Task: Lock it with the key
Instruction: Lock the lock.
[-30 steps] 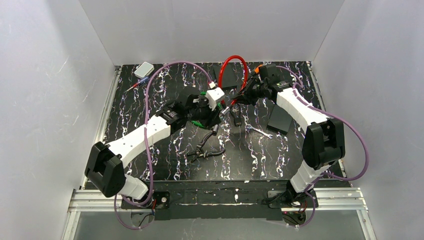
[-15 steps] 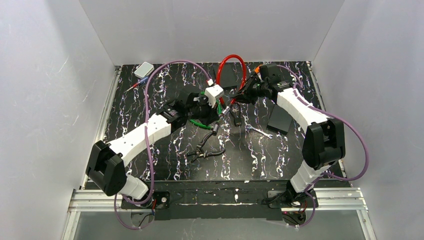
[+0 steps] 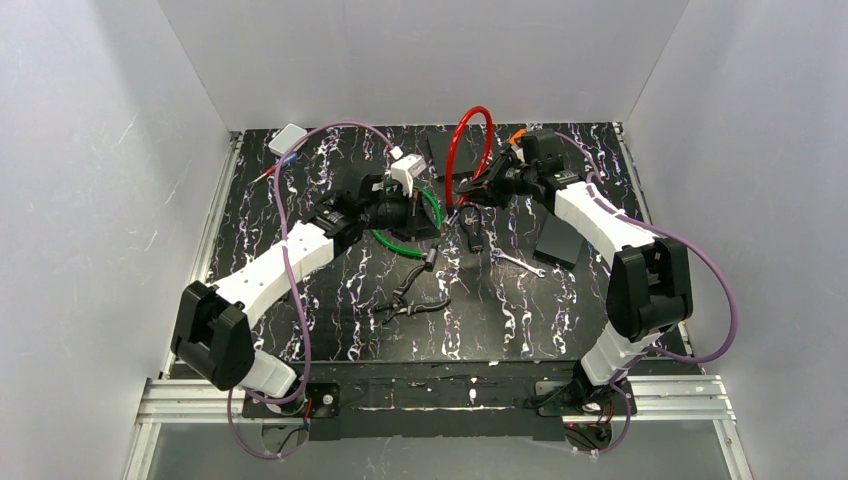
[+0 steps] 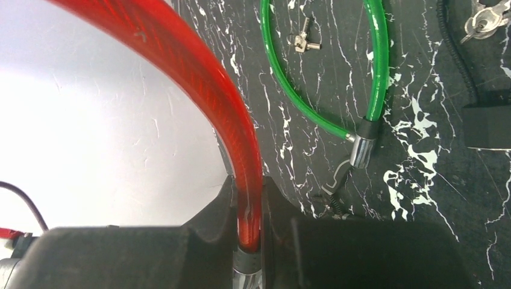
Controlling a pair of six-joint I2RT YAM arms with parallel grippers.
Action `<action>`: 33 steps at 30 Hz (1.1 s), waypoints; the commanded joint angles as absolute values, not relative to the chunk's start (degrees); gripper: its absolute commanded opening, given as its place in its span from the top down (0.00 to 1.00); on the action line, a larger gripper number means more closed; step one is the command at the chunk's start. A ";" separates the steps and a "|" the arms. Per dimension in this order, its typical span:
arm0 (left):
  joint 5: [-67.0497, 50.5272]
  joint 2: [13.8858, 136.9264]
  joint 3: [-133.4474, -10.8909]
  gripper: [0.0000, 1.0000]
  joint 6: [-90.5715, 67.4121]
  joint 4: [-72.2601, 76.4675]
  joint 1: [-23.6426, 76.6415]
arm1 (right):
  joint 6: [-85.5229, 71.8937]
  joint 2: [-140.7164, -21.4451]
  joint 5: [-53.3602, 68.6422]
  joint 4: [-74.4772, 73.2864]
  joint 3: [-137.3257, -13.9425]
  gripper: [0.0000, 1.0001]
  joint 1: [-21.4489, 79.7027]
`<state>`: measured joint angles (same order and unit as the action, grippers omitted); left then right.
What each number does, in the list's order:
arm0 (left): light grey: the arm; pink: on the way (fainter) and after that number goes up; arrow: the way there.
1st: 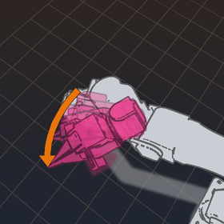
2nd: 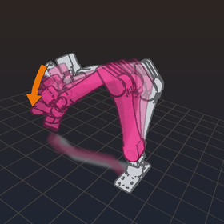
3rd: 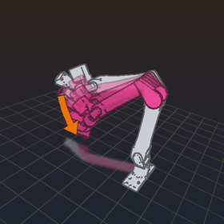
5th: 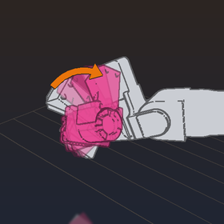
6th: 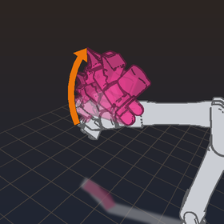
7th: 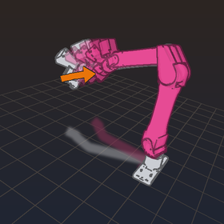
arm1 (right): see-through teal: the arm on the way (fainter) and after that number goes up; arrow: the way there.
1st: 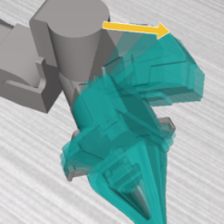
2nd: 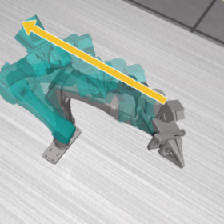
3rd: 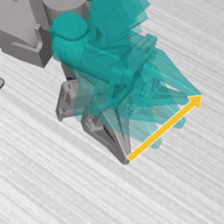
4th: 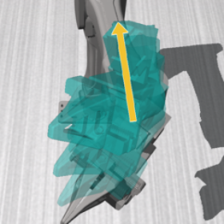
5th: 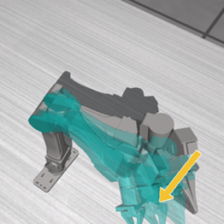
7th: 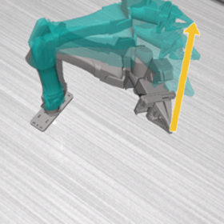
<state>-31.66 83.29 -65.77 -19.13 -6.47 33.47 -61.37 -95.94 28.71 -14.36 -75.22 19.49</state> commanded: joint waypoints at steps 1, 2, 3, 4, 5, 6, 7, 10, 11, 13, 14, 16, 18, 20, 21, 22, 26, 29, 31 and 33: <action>-37.18 84.05 -64.39 1.00 -27.71 -3.13 32.33 | -62.76 -92.14 32.11 -8.66 -76.05 0.99 19.56; -37.60 84.26 -64.00 1.00 -29.28 -2.95 31.97 | -62.75 -92.09 32.14 -8.54 -76.15 0.99 19.53; -38.04 84.47 -63.61 1.00 -30.84 -2.79 31.61 | -62.75 -92.03 32.17 -8.38 -76.24 0.99 19.51; -38.81 84.74 -62.87 1.00 -32.76 -2.14 31.21 | -62.75 -92.07 32.25 -8.24 -76.26 0.99 19.51; -39.58 85.00 -62.12 1.00 -34.68 -1.49 30.82 | -62.75 -92.10 32.33 -8.10 -76.29 0.99 19.51; -40.13 85.07 -61.45 1.00 -36.01 -0.98 30.57 | -62.73 -92.07 32.34 -8.05 -76.29 0.99 19.51; -40.68 85.14 -60.77 1.00 -37.36 -0.44 30.32 | -62.71 -92.03 32.34 -8.00 -76.29 0.99 19.51; -42.23 85.06 -58.80 1.00 -41.89 3.20 30.06 | -62.85 -91.98 32.52 -7.85 -76.13 0.99 19.51; -42.46 85.12 -58.60 1.00 -42.49 3.42 30.02 | -62.85 -91.97 32.52 -7.82 -76.12 0.99 19.51; -42.96 85.26 -58.31 1.00 -43.43 3.75 29.91 | -62.84 -91.90 32.52 -7.81 -76.11 0.99 19.51; -43.13 85.18 -58.23 1.00 -43.29 3.81 29.91 | -62.84 -91.88 32.52 -7.78 -76.11 0.99 19.51; -43.23 84.88 -58.13 1.00 -42.63 3.89 29.89 | -62.80 -91.85 32.49 -7.74 -76.08 0.99 19.50; -42.72 84.13 -57.97 1.00 -41.52 3.93 29.75 | -62.69 -91.89 32.39 -7.73 -76.03 0.99 19.51; -42.46 83.59 -57.80 0.99 -41.16 3.95 29.57 | -62.61 -91.89 32.31 -7.79 -76.03 0.99 19.51; -42.44 83.21 -57.69 0.88 -40.79 3.95 29.43 | -62.46 -91.88 32.19 -7.98 -76.08 0.99 19.51; -42.46 82.74 -57.57 0.72 -40.27 3.95 29.27 | -62.24 -91.87 32.01 -8.25 -76.16 0.99 19.51; -40.08 77.96 -56.57 0.32 -35.28 5.22 29.00 | -59.87 -91.92 29.75 -11.85 -77.11 0.99 19.51; -39.49 75.93 -57.32 0.27 -32.80 7.64 28.68 | -59.03 -91.90 28.79 -13.12 -76.87 0.99 19.51; -39.04 76.00 -58.85 0.27 -31.40 7.99 28.65 | -58.63 -91.90 28.25 -13.93 -76.96 0.99 19.53; -37.86 76.70 -60.63 0.27 -29.74 7.99 28.63 | -58.43 -91.88 28.01 -14.33 -77.13 0.99 19.58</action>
<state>-39.70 78.21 -57.00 -34.97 5.81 28.97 -59.62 -95.61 28.31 -14.48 -75.20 19.51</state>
